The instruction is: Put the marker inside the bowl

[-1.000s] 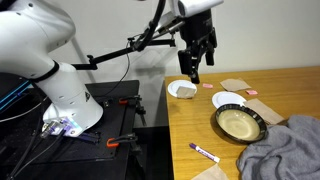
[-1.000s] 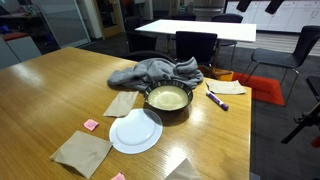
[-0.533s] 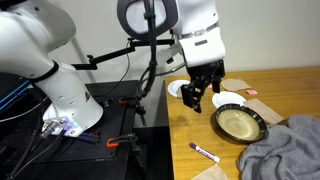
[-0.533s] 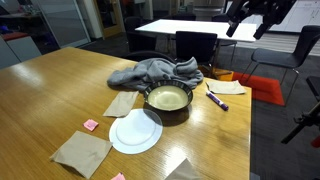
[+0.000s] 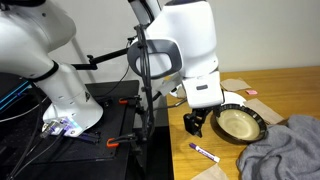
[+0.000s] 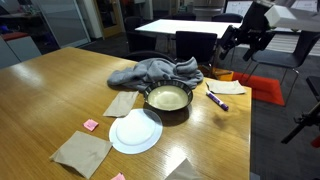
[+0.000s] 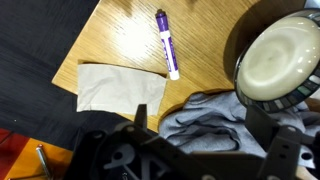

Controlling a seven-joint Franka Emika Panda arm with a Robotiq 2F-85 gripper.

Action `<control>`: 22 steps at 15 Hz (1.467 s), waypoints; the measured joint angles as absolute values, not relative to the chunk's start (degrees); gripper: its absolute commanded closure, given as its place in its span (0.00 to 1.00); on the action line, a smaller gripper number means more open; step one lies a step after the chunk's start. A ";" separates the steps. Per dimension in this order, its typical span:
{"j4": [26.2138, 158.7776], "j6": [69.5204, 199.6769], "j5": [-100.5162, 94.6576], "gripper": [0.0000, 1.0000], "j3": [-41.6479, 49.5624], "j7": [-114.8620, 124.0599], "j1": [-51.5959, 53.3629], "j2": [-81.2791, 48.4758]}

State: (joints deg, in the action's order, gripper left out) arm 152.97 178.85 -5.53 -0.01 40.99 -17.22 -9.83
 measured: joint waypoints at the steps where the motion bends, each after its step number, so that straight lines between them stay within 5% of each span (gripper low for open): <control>1: 152.18 179.67 -6.08 0.00 1.03 40.99 -16.70 -11.75; 12: 143.15 182.01 12.58 0.00 5.51 32.53 -4.43 -28.45; 22: 142.71 181.88 16.61 0.00 7.09 31.58 -3.21 -29.40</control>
